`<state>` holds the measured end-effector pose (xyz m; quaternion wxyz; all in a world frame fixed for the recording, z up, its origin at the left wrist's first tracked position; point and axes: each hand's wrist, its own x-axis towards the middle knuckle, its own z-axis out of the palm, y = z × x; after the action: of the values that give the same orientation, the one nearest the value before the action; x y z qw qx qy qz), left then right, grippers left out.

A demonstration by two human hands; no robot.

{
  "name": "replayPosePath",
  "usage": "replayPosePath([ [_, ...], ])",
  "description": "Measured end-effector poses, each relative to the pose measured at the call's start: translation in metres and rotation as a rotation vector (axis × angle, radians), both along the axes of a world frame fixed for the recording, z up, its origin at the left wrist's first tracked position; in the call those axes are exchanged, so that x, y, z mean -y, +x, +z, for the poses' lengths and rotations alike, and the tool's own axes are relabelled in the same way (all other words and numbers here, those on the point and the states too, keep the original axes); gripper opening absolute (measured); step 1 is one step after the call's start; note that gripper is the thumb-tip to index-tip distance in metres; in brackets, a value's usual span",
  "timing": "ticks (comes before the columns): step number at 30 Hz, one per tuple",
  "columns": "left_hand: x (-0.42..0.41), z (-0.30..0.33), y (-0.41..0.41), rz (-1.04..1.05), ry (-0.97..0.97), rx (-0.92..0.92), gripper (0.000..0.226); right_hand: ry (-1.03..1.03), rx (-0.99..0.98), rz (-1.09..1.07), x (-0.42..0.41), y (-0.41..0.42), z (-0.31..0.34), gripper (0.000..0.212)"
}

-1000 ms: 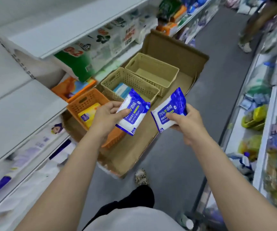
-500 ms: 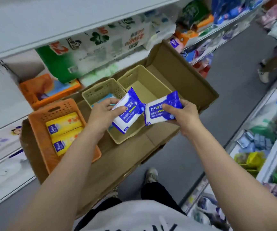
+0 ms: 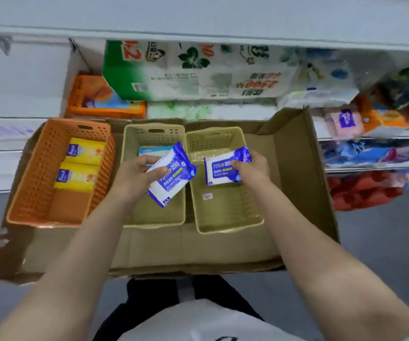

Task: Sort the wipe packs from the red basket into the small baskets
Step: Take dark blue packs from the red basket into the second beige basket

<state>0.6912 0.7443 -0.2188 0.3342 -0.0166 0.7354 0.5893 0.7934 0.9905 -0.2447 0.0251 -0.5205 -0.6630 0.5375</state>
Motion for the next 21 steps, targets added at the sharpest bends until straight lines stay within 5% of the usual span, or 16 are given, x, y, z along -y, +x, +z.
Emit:
replayPosePath([
  [7,-0.020,-0.017,0.007,0.128,-0.055,0.016,0.018,-0.224,-0.032,-0.002,-0.018,-0.047,-0.053,0.019],
  [21,-0.068,-0.036,-0.024,0.063,-0.101,0.047,0.028,-0.093,0.113,-0.052,-0.060,-0.070,-0.098,0.025],
])
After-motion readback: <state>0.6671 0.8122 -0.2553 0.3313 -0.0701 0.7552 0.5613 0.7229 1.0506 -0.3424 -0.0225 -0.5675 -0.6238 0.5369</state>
